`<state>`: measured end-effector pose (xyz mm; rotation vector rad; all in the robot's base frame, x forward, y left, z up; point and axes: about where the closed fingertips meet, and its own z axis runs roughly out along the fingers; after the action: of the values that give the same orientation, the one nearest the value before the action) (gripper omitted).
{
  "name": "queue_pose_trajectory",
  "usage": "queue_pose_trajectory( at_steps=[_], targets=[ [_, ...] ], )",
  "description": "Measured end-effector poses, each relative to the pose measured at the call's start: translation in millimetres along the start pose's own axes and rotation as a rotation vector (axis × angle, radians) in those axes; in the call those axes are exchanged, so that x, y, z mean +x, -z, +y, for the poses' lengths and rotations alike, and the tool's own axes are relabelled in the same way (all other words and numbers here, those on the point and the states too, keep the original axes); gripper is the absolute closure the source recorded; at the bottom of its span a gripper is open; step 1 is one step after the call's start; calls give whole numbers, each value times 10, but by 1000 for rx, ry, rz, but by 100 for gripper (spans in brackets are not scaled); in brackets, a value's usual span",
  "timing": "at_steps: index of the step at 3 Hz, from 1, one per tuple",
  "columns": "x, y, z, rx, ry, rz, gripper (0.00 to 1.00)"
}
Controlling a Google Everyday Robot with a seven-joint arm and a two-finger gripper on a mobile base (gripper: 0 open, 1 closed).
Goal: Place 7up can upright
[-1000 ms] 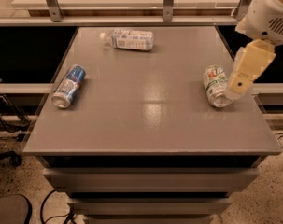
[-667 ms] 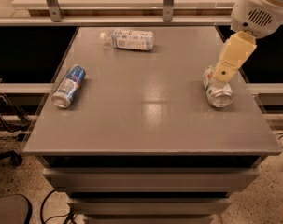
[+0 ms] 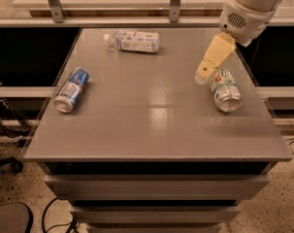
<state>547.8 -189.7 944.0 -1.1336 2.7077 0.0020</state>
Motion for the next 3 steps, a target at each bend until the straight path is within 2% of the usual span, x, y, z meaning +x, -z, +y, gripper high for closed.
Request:
queue_pose_trajectory(
  at_steps=[1, 2, 3],
  targets=[
    [-51, -3, -15, 7, -77, -18, 0],
    [-88, -11, -27, 12, -74, -29, 0],
    [-99, -62, -82, 30, -153, -21, 0]
  ],
)
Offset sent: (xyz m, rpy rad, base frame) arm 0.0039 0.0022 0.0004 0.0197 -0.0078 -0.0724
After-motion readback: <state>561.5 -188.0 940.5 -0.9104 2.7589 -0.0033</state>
